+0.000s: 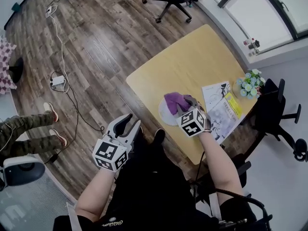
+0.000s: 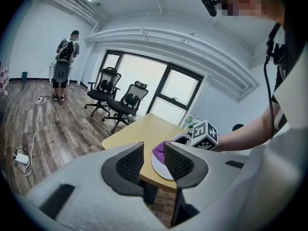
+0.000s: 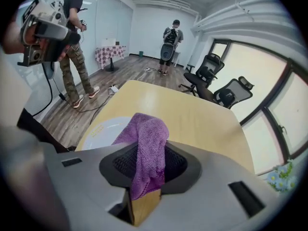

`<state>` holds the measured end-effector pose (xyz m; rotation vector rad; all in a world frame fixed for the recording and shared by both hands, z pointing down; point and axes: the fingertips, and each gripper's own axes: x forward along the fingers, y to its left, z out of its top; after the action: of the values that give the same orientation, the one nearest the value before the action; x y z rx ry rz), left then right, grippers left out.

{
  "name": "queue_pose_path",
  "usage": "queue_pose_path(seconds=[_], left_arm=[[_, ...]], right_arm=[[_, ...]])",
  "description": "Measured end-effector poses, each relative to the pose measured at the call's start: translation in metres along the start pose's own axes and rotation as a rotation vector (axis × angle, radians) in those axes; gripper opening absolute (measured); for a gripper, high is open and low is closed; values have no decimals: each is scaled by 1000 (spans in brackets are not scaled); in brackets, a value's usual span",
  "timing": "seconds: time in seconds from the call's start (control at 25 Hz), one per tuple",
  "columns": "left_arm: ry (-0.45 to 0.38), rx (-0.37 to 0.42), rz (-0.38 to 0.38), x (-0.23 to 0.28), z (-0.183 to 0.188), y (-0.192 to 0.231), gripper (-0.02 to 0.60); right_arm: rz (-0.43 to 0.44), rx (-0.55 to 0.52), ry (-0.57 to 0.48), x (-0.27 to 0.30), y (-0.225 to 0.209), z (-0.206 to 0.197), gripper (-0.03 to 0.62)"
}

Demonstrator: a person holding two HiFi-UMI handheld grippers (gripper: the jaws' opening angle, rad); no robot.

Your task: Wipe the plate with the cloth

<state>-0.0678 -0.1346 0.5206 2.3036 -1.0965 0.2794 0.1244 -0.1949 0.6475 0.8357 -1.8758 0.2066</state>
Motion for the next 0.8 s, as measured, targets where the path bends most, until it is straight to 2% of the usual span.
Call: queue_pose_path(seconds=[0.12, 0.36, 0.52, 0.72, 0.8], left_arm=[[7, 2, -2, 0, -1, 1, 129], [5, 6, -15, 4, 1, -4, 129], [7, 11, -20, 5, 1, -6, 129], [5, 19, -28, 7, 4, -11, 129], [3, 25, -33, 7, 5, -15, 129]], right_arm=[[-9, 25, 0, -5, -4, -4, 101], [68, 11, -21, -15, 48, -11, 101], [116, 42, -34, -26, 73, -17, 101], [129, 79, -46, -33, 83, -25, 101], [131, 134, -85, -41, 81, -21, 101]])
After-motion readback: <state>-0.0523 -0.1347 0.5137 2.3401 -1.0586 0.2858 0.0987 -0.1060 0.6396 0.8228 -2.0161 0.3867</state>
